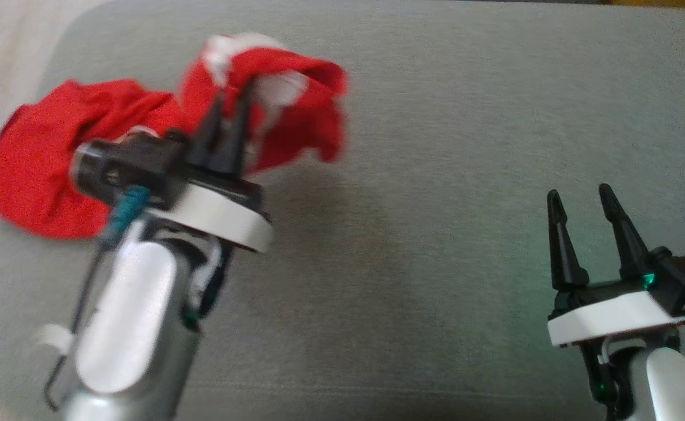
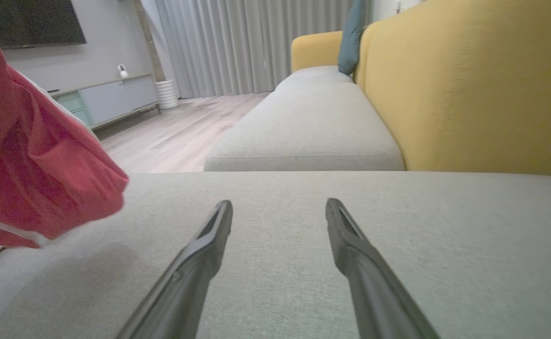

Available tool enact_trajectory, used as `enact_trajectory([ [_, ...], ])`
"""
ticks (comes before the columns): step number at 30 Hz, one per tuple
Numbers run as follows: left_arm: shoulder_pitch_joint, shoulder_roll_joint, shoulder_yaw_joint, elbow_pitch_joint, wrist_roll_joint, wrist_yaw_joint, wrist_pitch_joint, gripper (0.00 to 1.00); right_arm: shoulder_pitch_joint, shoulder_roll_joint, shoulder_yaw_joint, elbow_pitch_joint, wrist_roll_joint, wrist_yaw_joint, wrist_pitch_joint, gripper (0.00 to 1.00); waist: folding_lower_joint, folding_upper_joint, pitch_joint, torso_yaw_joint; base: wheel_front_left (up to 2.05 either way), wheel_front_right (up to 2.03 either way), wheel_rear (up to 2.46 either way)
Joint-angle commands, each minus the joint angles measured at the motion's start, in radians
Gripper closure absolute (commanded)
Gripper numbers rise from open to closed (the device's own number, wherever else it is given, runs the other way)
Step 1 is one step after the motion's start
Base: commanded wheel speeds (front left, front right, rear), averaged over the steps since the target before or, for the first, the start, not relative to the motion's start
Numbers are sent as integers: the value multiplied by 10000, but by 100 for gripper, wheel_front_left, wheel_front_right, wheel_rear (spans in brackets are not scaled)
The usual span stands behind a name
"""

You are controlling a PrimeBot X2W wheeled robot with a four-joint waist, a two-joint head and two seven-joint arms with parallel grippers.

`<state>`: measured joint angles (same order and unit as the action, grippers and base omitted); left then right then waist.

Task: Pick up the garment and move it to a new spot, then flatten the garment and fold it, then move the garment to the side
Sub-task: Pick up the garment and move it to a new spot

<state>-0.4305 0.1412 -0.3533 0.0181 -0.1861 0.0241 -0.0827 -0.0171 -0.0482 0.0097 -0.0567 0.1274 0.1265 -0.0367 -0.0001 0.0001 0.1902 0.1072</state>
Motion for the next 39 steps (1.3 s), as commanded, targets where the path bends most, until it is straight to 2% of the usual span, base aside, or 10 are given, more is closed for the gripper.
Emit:
enact_trajectory([
  [1, -300, 78, 188, -378, 68, -70, 63, 100, -356, -39, 292, -314, 91, 42, -117, 0, 1, -1, 68, -801, 0, 0, 0],
  [8, -877, -542, -1167, 417, 238, -494, 101, 100, -500, -24, 364, -142, 346, 42, -332, 0, 1, -1, 457, -2688, 0, 0, 0],
  [11, -1062, -636, -1787, 1097, 421, -725, 86, 100, -484, -23, 300, -33, 553, 42, -479, 0, 1, -1, 637, -3201, 0, 0, 0],
  [15, -872, -488, -2311, 2070, 623, -892, 352, 100, -400, -22, 250, 160, 808, 42, -662, 0, 1, -1, 839, -3473, 0, 0, 0],
  [21, -366, 86, -2696, 2849, 662, -1098, 794, 100, -418, -21, 265, 459, 976, 42, -888, 0, 1, -1, 955, -3133, 0, 0, 0],
  [22, -324, 139, -2741, 2857, 655, -1125, 723, 79, -462, -21, 291, 498, 979, 42, -906, 0, 1, -1, 947, -3055, 0, 0, 0],
  [23, -264, 156, -2771, 2832, 596, -1157, 595, 3, -509, -21, 310, 531, 961, 42, -923, 0, 1, -1, 917, -2969, 0, 0, 0],
  [28, 119, 149, -2779, 2308, 375, -1140, -456, 0, -566, -21, 307, 652, 878, 42, -942, 0, 1, -1, 593, -2503, 0, 0, 0],
  [32, 531, 87, -2458, 1645, 111, -793, -1222, 0, -476, -21, 239, 653, 769, 42, -880, 0, 1, -1, 262, -2169, 0, 0, 0],
  [39, 1272, 264, -893, 1140, -393, 649, -1650, 0, -247, -21, -15, 405, 529, 42, -622, 0, 1, -1, -150, -1698, 0, 0, 0],
])
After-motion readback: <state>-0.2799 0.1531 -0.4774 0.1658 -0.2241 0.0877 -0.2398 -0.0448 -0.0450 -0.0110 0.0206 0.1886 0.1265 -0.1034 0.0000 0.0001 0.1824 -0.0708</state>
